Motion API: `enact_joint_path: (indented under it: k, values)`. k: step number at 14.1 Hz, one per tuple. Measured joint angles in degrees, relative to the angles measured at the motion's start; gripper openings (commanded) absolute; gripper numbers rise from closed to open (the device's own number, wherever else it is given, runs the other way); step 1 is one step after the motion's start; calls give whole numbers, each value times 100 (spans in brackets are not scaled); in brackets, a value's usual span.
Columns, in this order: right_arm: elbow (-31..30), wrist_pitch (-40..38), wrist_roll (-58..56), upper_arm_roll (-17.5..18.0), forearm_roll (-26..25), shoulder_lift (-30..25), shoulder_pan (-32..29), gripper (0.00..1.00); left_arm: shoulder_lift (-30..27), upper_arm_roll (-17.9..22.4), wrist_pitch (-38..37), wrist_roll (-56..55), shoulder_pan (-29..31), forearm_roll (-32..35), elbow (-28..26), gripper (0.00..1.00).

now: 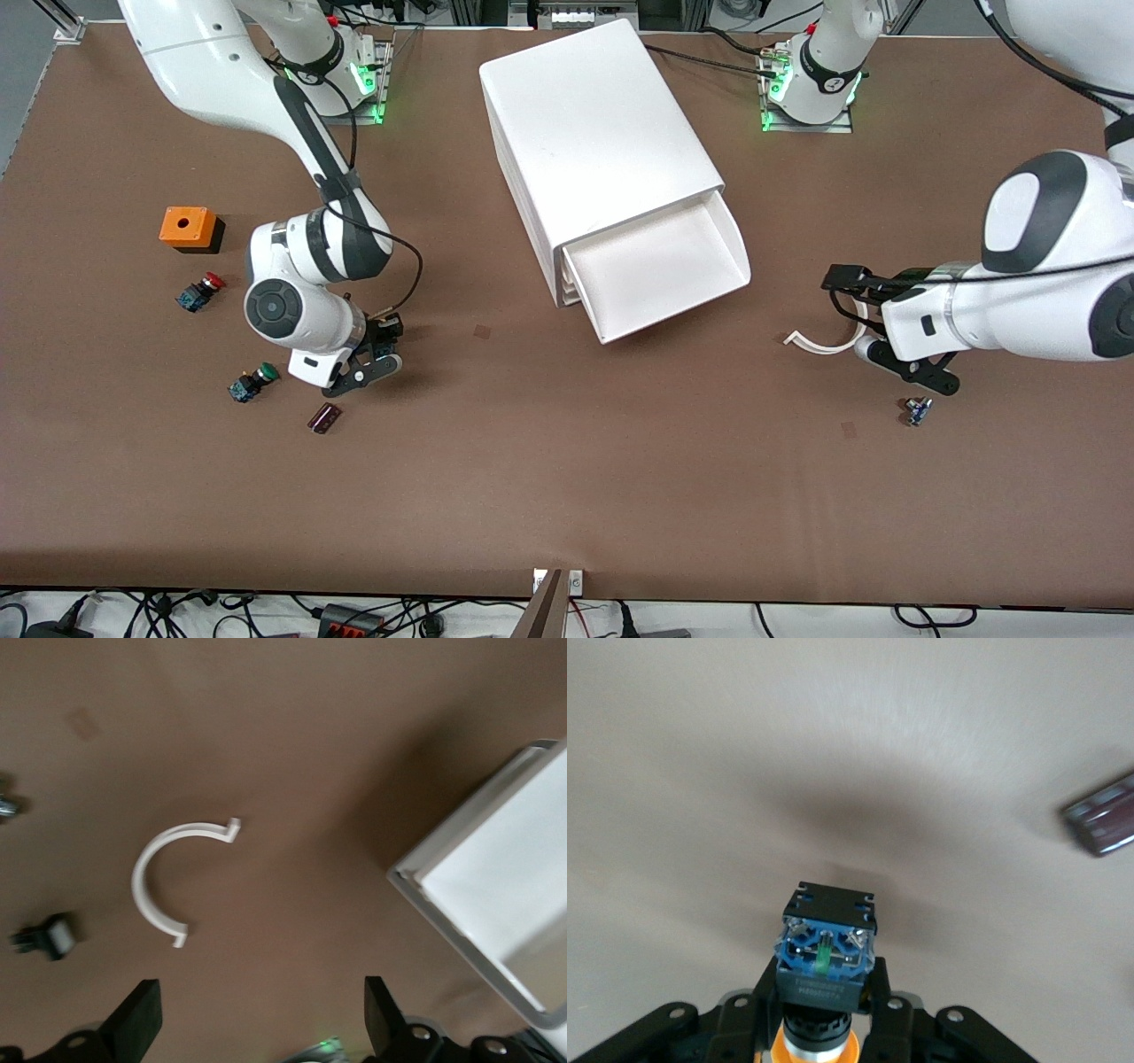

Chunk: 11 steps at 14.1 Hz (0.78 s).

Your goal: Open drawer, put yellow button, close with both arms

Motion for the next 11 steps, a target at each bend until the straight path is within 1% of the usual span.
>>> enact_joint_path:
  k: [2,4,6,8,11]
  values:
    - [665,-817,63,9,12,-129,31,4,-80,6,-25,-84,-113,476,360,100]
    - [1340,-1524,256,13,23,-198,93,2,-161,85,-119,-456,-88,715,661,100]
    - [1847,-1917,446,17,26,-210,204,0,-176,174,-154,-1141,-1,751,850,100]
    - [2253,-2228,688,24,31,-204,379,0,-175,187,-154,-1591,94,751,877,100]
    - [2807,-2587,1673,41,42,-201,893,0,-175,186,-154,-1927,135,709,896,100]
